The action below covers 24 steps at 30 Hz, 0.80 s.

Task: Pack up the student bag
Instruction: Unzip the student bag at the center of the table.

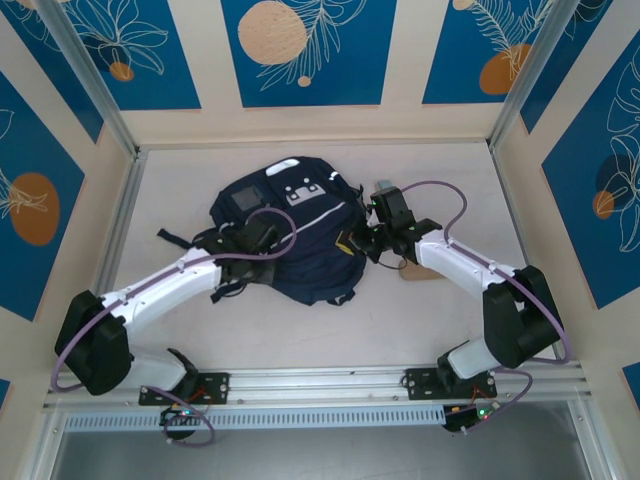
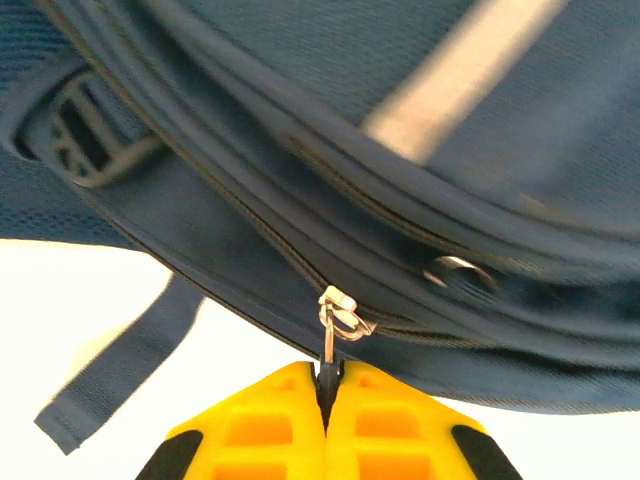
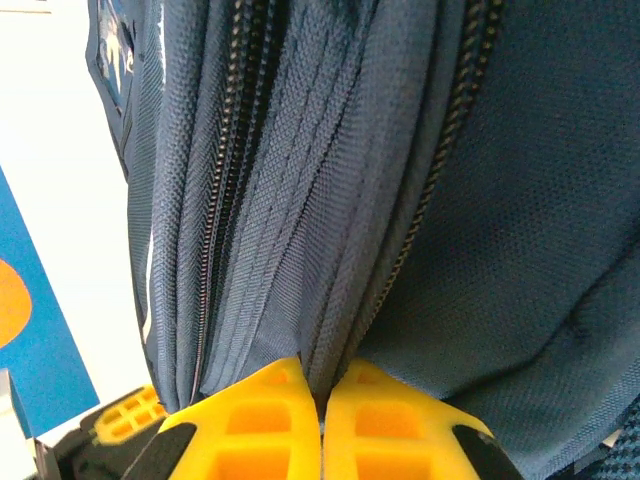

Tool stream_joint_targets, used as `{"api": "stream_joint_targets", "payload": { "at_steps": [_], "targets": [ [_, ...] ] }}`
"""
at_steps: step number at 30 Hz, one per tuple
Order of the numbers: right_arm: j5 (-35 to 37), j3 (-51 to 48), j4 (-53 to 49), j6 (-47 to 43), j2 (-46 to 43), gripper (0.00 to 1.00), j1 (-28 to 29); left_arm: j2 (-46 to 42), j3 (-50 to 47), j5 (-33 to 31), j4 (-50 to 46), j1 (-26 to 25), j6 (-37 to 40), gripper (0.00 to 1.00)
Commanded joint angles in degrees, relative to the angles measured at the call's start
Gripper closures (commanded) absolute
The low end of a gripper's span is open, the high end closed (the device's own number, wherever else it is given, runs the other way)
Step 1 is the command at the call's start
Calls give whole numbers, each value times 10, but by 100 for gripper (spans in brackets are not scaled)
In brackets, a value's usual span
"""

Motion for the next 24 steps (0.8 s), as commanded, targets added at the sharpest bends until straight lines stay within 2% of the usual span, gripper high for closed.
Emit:
{"api": "stream_joint_targets", "payload": {
  "at_steps": [1, 6, 10, 15, 21, 22, 24],
  "targets": [
    [75, 10, -45, -35, -21, 97, -16, 19, 22, -55, -44, 54, 36, 100],
    [68, 2, -43, -42, -17, 97, -16, 51, 37, -39, 13, 105, 103, 100],
    [61, 0, -36, -48, -11, 97, -17, 79, 48, -43, 32, 146, 119, 100],
    [0, 10, -3, -66, 16, 97, -8, 103, 58, -33, 39, 172, 107, 100],
    [-58, 54, 19, -89, 79, 96, 43, 92, 50, -73, 14, 219, 48, 100],
    [-63, 67, 19, -94, 91, 94, 53, 91, 48, -73, 9, 230, 40, 98],
    [-65, 91, 9, -108, 111, 83, 68, 85, 42, -60, 7, 246, 35, 85]
  ]
}}
